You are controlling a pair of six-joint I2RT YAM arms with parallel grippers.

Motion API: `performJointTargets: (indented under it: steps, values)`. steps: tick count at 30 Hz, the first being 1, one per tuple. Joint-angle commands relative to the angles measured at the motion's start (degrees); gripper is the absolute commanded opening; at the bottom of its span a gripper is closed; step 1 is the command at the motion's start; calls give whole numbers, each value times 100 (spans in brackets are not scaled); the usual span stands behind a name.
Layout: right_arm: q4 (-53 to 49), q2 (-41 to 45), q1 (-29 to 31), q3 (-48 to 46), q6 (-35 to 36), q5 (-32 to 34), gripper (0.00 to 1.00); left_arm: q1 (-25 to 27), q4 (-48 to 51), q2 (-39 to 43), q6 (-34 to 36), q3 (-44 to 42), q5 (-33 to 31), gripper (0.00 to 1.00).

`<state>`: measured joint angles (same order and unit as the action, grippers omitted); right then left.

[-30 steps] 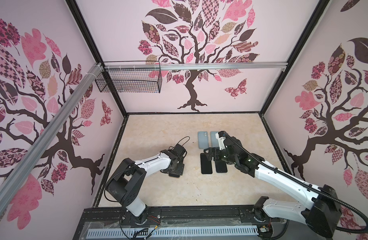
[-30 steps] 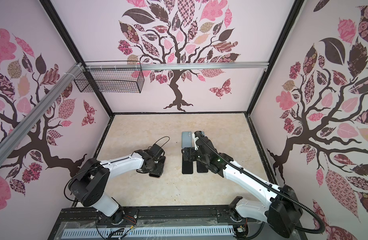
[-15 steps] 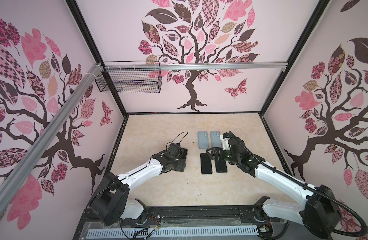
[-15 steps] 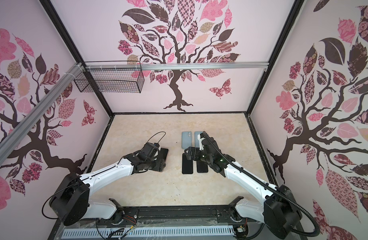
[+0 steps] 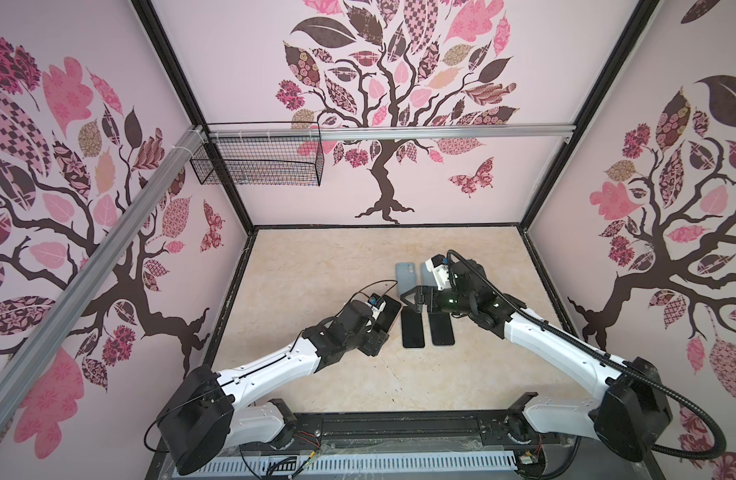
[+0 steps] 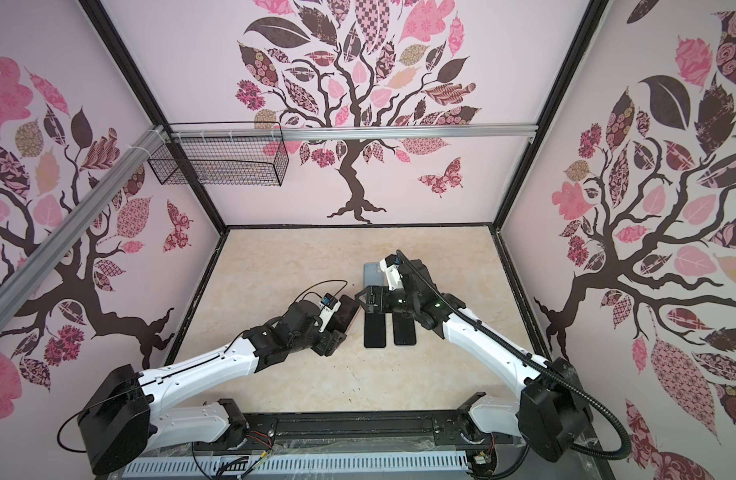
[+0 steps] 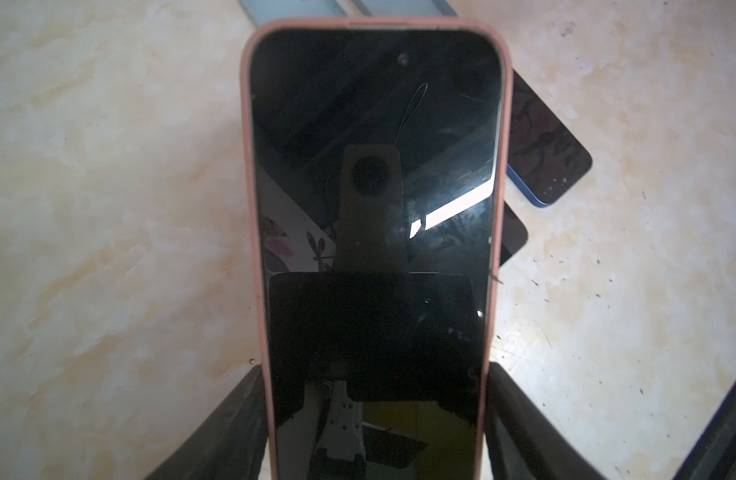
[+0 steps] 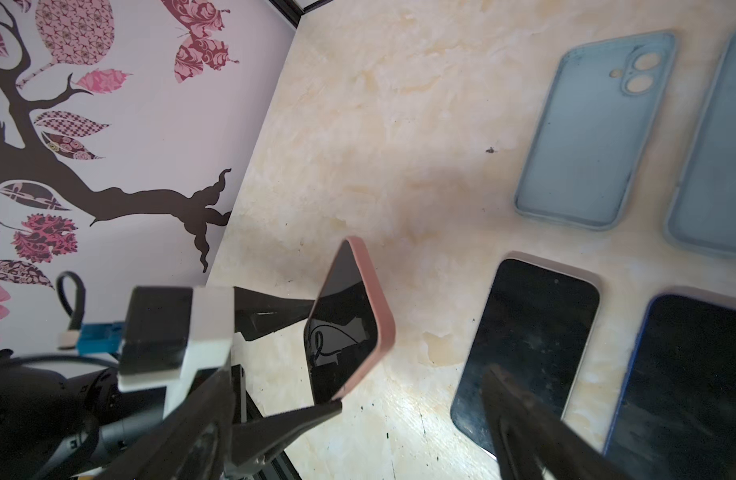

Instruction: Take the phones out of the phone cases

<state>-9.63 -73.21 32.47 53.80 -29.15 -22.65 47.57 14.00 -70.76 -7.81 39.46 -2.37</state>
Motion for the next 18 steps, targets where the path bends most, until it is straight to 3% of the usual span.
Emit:
performJointTargets:
  steps: [1,6,12,18]
  values:
    - [-674,-260,-18,369,400,-241,94,15,-626,150,328,-68,-41,0]
    - [-1096,-523,-21,603,657,-306,84,27,-838,264,317,-98,84,0]
    - [-966,-808,-17,649,613,-892,76,47,-876,321,457,-87,454,0]
    - [-754,-991,-19,659,503,-1309,57,58,-883,399,465,-131,506,0]
